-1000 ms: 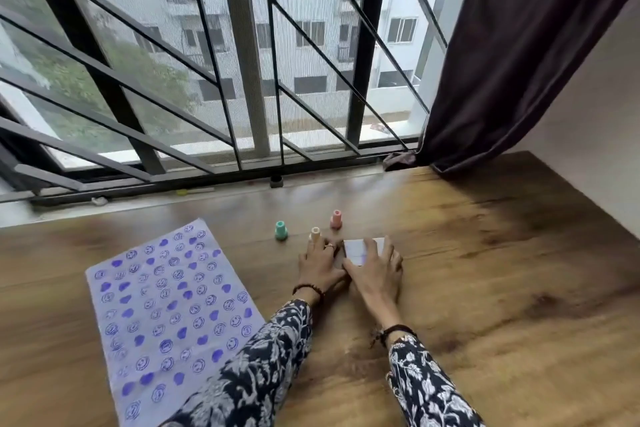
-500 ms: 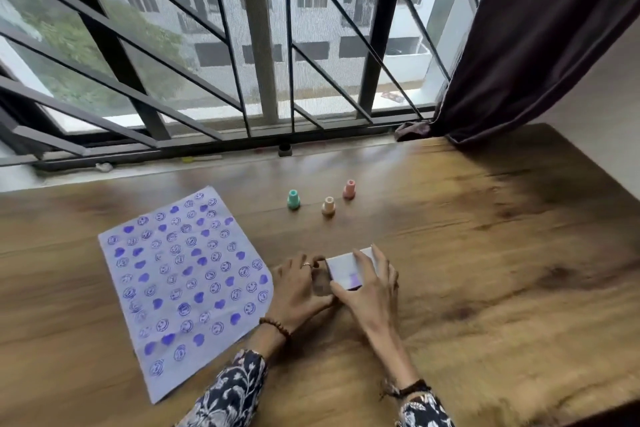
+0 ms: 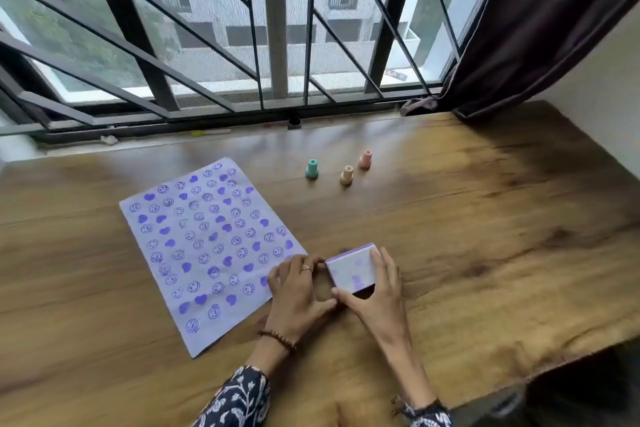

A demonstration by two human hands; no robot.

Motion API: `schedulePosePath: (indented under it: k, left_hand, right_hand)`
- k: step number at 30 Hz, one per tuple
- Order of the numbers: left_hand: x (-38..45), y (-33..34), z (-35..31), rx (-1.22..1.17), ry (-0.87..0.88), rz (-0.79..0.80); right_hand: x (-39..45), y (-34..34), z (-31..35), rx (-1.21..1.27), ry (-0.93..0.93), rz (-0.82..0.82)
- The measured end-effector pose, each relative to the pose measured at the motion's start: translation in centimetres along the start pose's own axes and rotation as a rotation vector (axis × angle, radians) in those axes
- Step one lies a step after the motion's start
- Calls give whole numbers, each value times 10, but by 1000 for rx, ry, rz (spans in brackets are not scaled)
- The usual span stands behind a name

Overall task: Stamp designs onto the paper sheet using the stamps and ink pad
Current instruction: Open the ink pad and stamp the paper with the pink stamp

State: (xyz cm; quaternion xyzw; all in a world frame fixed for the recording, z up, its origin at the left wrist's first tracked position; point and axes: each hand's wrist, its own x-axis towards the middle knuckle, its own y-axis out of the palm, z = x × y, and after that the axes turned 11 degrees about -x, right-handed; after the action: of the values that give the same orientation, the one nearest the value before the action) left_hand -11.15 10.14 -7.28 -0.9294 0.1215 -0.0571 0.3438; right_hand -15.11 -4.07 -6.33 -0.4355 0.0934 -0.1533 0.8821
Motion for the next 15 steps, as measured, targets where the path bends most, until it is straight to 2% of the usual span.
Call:
schedulePosePath:
  k: [8, 12, 15]
  left_hand:
    - [-1, 1, 2, -37, -5, 5]
    - [1, -1, 2, -12, 8, 9]
    - [2, -1, 1, -17, 6, 1]
  right_hand:
    - [1, -2, 0, 47, 31, 14]
    - [13, -25, 7, 280, 95, 66]
    - [24, -37, 6, 434, 160, -20]
